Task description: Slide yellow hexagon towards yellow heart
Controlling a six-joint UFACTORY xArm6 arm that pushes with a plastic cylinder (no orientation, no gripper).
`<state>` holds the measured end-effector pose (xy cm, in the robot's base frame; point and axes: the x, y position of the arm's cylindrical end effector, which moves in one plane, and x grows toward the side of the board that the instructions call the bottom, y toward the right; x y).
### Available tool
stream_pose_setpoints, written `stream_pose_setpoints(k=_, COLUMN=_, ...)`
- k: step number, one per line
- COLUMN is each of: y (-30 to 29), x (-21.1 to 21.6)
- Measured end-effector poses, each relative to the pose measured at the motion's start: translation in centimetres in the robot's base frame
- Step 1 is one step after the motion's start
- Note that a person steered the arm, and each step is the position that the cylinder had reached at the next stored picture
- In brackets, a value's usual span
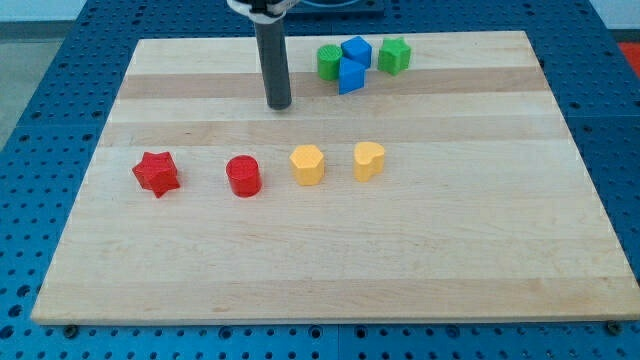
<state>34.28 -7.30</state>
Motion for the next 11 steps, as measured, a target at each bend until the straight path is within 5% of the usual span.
stream_pose_setpoints(k=3, y=0.0, x=1.6)
stream_pose_setpoints(k=4, y=0.0, x=7.6)
stream_pose_setpoints(k=7, y=1.0, x=11.2)
stream_pose_setpoints(k=11, y=9.6, x=10.4)
